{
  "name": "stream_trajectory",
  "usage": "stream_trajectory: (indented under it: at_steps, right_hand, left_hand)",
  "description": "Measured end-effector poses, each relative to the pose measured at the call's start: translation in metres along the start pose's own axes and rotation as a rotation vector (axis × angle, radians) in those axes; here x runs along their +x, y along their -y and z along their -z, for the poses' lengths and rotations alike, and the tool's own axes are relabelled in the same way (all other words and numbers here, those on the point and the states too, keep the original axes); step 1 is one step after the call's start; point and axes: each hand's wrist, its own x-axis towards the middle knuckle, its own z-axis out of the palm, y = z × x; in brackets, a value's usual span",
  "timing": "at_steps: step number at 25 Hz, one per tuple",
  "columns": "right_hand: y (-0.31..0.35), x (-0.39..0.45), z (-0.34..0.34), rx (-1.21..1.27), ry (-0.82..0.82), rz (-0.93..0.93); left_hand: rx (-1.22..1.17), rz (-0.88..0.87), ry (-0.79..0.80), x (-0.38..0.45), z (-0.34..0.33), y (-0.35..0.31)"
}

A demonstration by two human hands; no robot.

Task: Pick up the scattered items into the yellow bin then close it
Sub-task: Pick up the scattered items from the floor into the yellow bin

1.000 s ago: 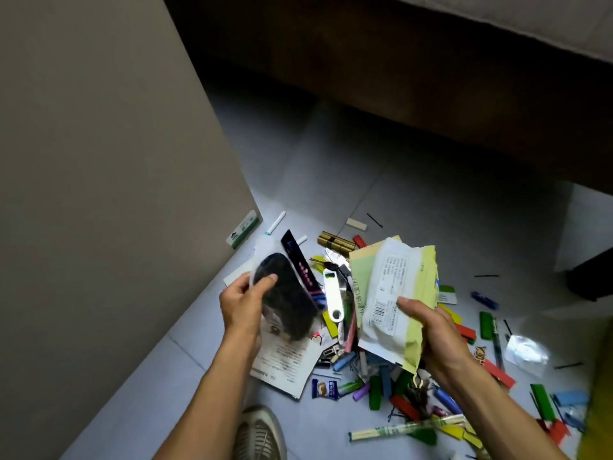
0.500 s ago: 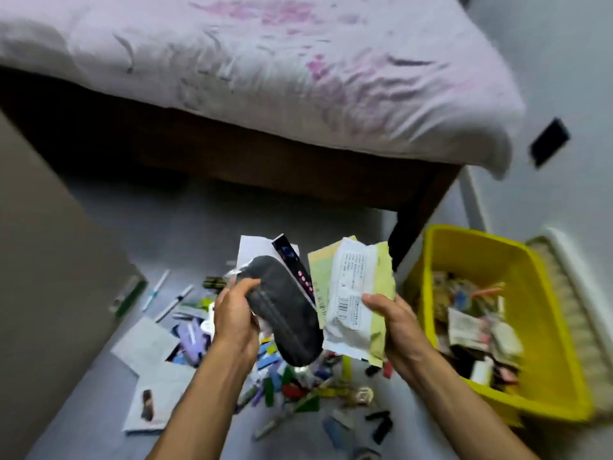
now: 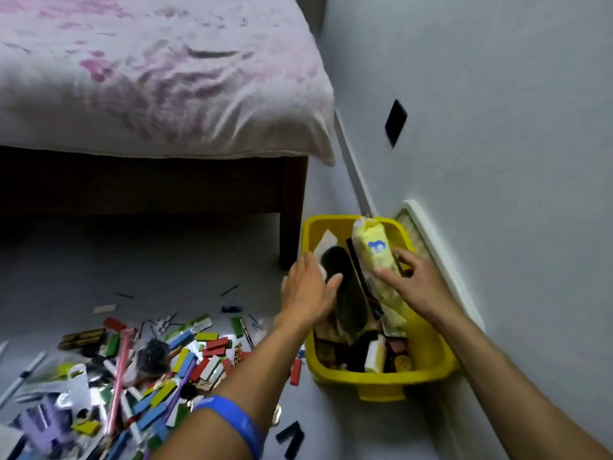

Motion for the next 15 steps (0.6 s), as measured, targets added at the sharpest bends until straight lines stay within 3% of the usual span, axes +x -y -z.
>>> stream_trajectory:
  at_steps: [3,5,10,15]
  right_hand:
    - [-0.027,0.016,-0.026,-0.417,0.125,-0.003]
    - [-0.047,0.025,-0.049,-0.631,0.2,0.002]
    - [-0.084,0.039,-0.093,-0.576,0.382,-0.16]
    - [-0.108,0.017,-0.113,-0.798,0.396,-0.089]
  left_hand:
    - [0.505,-0.195,0.259,0.0,-0.023,0.034]
    - [0.675,-0.255,0.313,0.001,-0.033,0.048]
    - [1.032,-0.271,0.276,0.016,-0.051,0.039]
    - [0.685,-0.207,0.119,0.028,-0.064,0.04]
